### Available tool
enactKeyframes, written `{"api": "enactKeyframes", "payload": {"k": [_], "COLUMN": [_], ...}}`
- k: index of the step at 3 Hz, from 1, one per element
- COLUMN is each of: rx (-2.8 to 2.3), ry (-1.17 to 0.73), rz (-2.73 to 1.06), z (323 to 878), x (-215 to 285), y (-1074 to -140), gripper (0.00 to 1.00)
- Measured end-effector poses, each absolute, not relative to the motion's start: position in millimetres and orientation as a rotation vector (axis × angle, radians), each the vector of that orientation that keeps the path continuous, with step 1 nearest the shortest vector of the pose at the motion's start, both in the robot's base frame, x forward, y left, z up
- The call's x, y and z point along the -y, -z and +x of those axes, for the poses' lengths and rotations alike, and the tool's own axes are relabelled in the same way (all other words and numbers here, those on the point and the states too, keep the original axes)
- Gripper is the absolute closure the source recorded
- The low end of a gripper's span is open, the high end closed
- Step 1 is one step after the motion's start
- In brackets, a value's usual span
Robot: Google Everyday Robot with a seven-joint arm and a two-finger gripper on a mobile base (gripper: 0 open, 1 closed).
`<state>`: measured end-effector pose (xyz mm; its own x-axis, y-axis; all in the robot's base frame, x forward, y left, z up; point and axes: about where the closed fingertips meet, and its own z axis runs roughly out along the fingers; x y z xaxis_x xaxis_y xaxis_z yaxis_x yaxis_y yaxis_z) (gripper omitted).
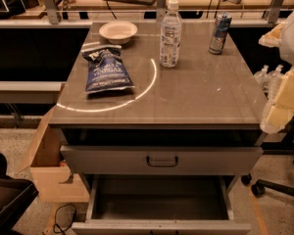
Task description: Close middle drawer
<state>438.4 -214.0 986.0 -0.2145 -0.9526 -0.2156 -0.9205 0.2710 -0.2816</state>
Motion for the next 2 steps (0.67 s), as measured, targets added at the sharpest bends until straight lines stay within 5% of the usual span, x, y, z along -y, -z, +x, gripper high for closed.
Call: {"api": "enactKeyframes", "payload": {"k": [2], "rx": [-2.230], "ry": [0.131], "rz": [-1.691], "z": [429.5], "x": [222.0], "y": [-964.3], "gripper": [0.00]}}
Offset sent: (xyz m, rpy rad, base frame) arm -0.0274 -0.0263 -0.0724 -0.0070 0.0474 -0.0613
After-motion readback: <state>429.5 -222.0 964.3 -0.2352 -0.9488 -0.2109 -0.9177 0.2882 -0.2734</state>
